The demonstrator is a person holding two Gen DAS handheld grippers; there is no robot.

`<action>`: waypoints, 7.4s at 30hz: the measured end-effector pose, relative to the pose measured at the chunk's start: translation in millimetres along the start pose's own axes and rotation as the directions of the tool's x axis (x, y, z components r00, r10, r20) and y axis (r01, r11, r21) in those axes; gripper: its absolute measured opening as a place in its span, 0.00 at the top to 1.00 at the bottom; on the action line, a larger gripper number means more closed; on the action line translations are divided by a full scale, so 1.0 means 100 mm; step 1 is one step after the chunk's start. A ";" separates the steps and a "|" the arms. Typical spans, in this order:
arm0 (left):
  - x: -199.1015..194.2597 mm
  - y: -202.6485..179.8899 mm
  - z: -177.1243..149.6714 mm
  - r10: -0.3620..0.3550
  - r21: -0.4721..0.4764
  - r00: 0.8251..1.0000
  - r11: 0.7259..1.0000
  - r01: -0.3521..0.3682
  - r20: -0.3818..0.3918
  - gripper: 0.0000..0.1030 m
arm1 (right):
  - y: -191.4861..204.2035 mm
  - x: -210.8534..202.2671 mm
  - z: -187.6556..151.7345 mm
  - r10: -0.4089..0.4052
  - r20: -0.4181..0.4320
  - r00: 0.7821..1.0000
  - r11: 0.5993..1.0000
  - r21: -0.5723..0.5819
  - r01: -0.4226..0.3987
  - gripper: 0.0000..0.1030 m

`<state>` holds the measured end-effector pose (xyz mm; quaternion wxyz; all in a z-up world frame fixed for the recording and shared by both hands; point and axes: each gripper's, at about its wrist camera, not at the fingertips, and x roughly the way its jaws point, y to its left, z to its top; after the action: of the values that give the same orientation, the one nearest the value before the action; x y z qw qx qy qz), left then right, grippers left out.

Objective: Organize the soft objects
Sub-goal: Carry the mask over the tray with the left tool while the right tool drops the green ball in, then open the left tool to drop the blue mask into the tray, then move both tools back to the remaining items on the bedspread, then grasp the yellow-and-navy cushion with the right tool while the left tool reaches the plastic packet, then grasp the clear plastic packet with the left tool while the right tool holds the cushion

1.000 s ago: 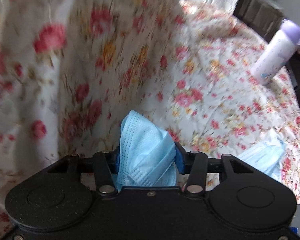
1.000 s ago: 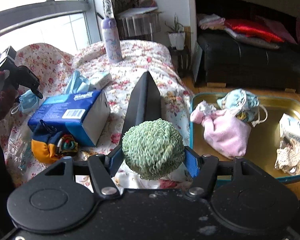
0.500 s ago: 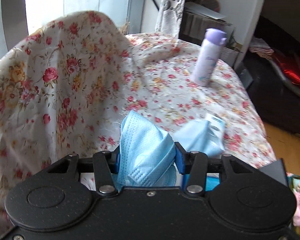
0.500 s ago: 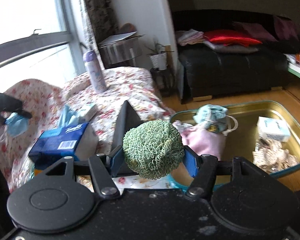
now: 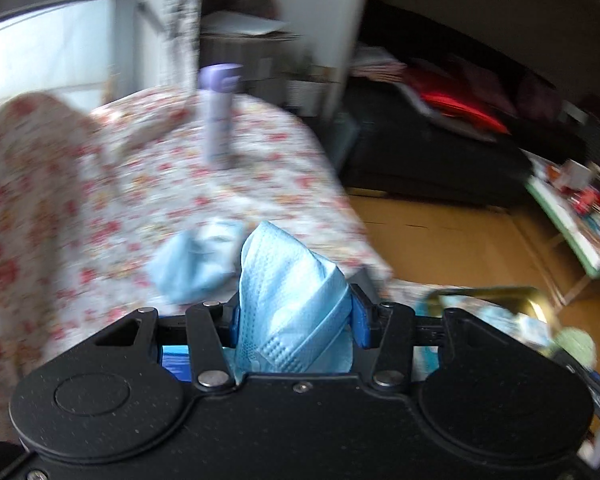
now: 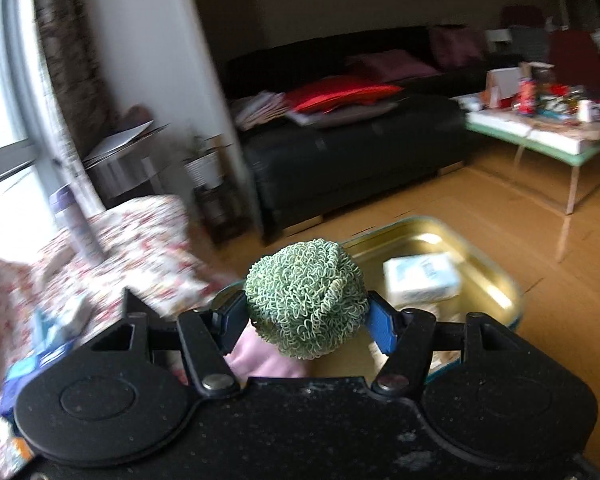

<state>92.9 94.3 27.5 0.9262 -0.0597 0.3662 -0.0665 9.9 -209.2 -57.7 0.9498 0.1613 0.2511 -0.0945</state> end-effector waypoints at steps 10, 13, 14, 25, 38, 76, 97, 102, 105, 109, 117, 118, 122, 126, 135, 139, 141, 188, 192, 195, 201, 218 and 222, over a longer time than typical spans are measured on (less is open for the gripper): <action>0.21 -0.82 -0.09 -0.163 0.111 0.983 0.979 0.171 -0.081 0.54 | -0.24 0.54 0.37 -0.105 0.025 0.994 0.994 0.004 0.105 0.39; 0.31 -0.98 -0.14 -0.181 0.128 0.977 0.972 0.196 -0.115 0.54 | -0.22 0.75 0.43 -0.107 0.017 0.994 0.994 -0.027 0.108 0.39; 0.35 -1.03 -0.16 -0.188 0.133 0.974 0.970 0.205 -0.129 0.54 | -0.22 0.80 0.44 -0.099 0.009 0.995 0.995 -0.026 0.099 0.39; 0.70 -1.48 -0.37 -0.211 0.176 0.943 0.949 0.260 -0.257 0.54 | -0.48 0.90 0.52 -0.068 -0.001 0.998 0.995 0.077 0.068 0.16; 0.98 -2.07 -0.46 -0.257 0.262 0.900 0.896 0.358 -0.351 0.54 | -1.06 0.92 0.50 -0.364 -0.070 0.929 0.876 0.314 0.367 0.12; 0.68 -1.28 -0.36 -0.129 0.256 0.967 0.949 0.184 -0.217 0.22 | -0.52 0.94 0.48 -0.204 0.008 0.979 0.979 0.018 0.204 0.10; 0.08 0.64 -0.06 0.210 0.054 0.975 0.977 -0.207 -0.067 0.21 | -0.06 0.71 0.29 -0.148 0.099 0.984 0.969 -0.183 0.164 0.04; 0.07 1.11 -0.07 0.287 -0.014 0.955 0.957 -0.289 -0.080 0.21 | -0.02 0.62 0.25 -0.139 0.123 0.983 0.968 -0.193 0.161 0.04; 0.10 1.35 -0.10 0.304 -0.062 0.946 0.948 -0.312 -0.111 0.21 | 0.01 0.56 0.23 -0.143 0.136 0.980 0.965 -0.200 0.168 0.04; 0.13 1.58 -0.11 0.316 -0.106 0.940 0.938 -0.330 -0.132 0.21 | 0.11 0.54 0.18 -0.154 0.140 0.978 0.956 -0.230 0.183 0.04; 0.32 1.89 -0.09 0.311 -0.187 0.930 0.919 -0.346 -0.195 0.21 | 0.35 0.43 -0.04 -0.116 0.104 0.988 0.932 -0.334 0.145 0.04; 0.35 1.94 -0.10 0.313 -0.193 0.926 0.915 -0.353 -0.212 0.21 | 0.39 0.41 -0.07 -0.107 0.096 0.990 0.928 -0.348 0.134 0.04; 0.47 2.09 -0.09 0.268 -0.205 0.924 0.922 -0.328 -0.271 0.21 | 0.51 0.33 -0.14 -0.084 0.074 0.994 0.923 -0.370 0.106 0.04; 0.54 2.08 -0.05 0.323 -0.089 0.916 0.932 -0.352 -0.239 0.22 | 0.68 0.21 -0.20 -0.055 0.053 0.997 0.924 -0.376 0.071 0.04; 0.61 2.08 -0.07 0.285 -0.117 0.939 0.943 -0.311 -0.193 0.22 | 1.44 -0.36 -0.44 0.160 -0.002 0.987 0.913 -0.380 -0.149 0.02; 0.60 2.21 -0.08 0.259 -0.192 0.947 0.936 -0.295 -0.192 0.22 | 1.83 -0.40 -0.64 0.247 -0.103 0.963 0.897 -0.352 -0.268 0.02; 0.57 2.31 -0.08 0.239 -0.248 0.953 0.927 -0.281 -0.187 0.22 | 2.03 -0.34 -0.78 0.255 -0.156 0.954 0.886 -0.357 -0.295 0.02; 1.03 1.85 -0.23 0.317 0.081 0.872 0.947 -0.310 -0.373 0.22 | 2.04 -0.13 -1.06 0.141 -0.381 0.914 0.900 -0.335 -0.278 0.26; 0.92 1.77 -0.19 0.345 0.109 0.877 0.939 -0.327 -0.334 0.22 | 1.90 -0.18 -1.02 0.150 -0.363 0.920 0.912 -0.309 -0.271 0.26; 0.73 1.73 -0.14 0.332 0.103 0.900 0.943 -0.315 -0.282 0.22 | 1.83 -0.19 -0.98 0.160 -0.351 0.923 0.919 -0.288 -0.269 0.26; 0.46 1.64 -0.14 0.181 0.013 0.909 0.982 -0.190 -0.376 0.21 | 1.72 -0.20 -0.92 0.174 -0.335 0.926 0.928 -0.260 -0.268 0.26; 0.78 1.18 -0.62 0.221 0.203 0.759 0.972 -0.120 -0.613 0.21 | 1.49 -0.07 -0.89 0.167 -0.319 0.933 0.949 -0.206 -0.240 0.25; 0.88 1.20 -0.64 0.211 0.180 0.735 0.976 -0.123 -0.644 0.21 | 1.50 -0.08 -0.90 0.169 -0.316 0.934 0.948 -0.205 -0.241 0.25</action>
<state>122.6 193.2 -97.1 0.7412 0.0589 0.6683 -0.0226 1.7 -37.1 -88.4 0.9189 0.0828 0.3807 0.0622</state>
